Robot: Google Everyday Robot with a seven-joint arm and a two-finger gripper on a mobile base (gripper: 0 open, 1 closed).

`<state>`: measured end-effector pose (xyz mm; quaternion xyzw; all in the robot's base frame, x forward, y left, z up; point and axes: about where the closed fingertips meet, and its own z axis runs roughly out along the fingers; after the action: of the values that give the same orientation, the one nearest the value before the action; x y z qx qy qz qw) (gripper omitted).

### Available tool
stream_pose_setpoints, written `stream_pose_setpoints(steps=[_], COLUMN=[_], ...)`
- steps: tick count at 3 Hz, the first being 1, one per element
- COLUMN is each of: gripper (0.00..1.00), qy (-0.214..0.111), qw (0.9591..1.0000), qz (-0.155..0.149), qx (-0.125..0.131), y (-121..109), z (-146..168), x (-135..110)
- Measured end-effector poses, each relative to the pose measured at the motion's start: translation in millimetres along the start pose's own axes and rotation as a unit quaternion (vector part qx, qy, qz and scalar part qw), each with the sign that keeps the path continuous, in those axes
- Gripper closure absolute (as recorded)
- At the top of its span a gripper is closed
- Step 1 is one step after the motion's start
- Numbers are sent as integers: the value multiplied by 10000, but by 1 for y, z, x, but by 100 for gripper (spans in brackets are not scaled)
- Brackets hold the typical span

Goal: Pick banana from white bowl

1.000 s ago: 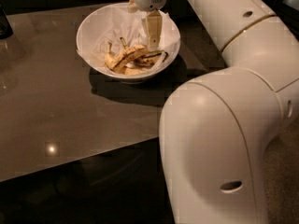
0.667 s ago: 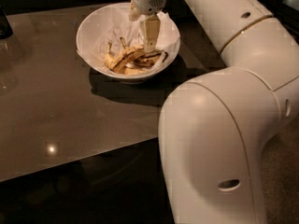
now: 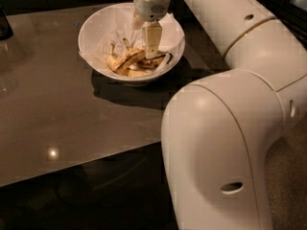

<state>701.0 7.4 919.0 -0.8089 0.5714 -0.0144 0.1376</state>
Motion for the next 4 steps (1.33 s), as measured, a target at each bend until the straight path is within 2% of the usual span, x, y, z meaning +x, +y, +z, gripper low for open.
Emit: stream_pose_setpoints(steps=[1, 4], gripper=[31, 32], qy=[-42, -88], qw=[9999, 9992], qz=[72, 132], qx=[-91, -358], y=[3, 7], z=[8, 31], x=[-1, -7])
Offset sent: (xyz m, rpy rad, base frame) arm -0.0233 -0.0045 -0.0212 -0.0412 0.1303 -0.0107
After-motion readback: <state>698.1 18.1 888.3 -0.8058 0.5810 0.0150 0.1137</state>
